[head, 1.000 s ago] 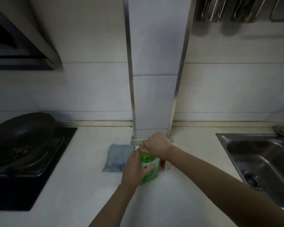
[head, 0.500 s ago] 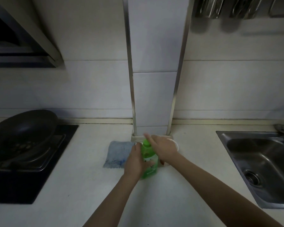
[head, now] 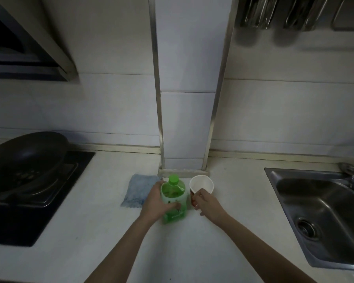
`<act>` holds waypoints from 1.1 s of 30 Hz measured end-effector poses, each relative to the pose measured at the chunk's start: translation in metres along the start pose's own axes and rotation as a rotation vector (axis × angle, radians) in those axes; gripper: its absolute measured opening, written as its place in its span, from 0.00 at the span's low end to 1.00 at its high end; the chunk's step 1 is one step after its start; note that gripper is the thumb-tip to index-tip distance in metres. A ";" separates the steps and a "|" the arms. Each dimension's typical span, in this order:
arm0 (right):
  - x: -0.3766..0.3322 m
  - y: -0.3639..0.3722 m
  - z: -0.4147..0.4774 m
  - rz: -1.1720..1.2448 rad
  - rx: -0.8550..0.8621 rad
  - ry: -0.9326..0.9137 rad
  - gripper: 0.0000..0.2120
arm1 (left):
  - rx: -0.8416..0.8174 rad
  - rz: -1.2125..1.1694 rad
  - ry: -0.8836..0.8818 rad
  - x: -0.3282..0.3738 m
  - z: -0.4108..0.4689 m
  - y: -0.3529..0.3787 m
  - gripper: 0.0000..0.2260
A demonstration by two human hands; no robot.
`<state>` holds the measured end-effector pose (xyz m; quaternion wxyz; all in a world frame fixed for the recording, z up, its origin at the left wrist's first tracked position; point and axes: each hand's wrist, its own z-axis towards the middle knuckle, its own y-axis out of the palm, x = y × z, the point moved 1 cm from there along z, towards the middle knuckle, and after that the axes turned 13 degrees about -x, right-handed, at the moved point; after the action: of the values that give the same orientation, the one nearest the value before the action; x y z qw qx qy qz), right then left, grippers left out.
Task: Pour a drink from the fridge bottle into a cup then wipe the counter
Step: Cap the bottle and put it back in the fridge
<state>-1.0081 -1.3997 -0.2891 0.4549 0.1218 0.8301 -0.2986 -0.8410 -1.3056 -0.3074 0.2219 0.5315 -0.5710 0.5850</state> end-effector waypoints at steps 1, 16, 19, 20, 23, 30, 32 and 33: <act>0.002 0.000 -0.001 0.016 -0.015 0.020 0.06 | 0.001 0.013 -0.003 0.002 0.000 -0.001 0.37; -0.013 -0.013 0.004 0.106 -0.234 0.120 0.06 | 0.231 0.155 0.031 0.066 -0.012 -0.044 0.32; -0.038 -0.015 0.010 0.115 -0.226 0.100 0.05 | 0.295 0.206 0.081 0.092 -0.021 -0.068 0.34; -0.046 -0.016 0.012 0.096 -0.225 0.073 0.05 | 0.316 0.223 0.098 0.100 -0.025 -0.075 0.34; -0.072 -0.017 0.021 0.016 -0.298 -0.077 0.07 | 0.379 0.265 0.137 0.123 -0.037 -0.098 0.34; -0.147 0.008 0.031 0.357 -0.489 -0.056 0.14 | 0.516 0.173 0.137 0.144 -0.073 -0.153 0.31; -0.160 0.021 0.034 0.436 -0.546 -0.054 0.14 | 0.544 0.175 0.128 0.142 -0.088 -0.169 0.32; -0.166 0.029 0.035 0.486 -0.571 -0.055 0.13 | 0.556 0.177 0.124 0.141 -0.095 -0.178 0.32</act>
<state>-0.8778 -1.3864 -0.1772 0.5505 0.1754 0.8141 0.0585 -0.7696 -1.2239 -0.0868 0.0502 0.4831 -0.4182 0.7676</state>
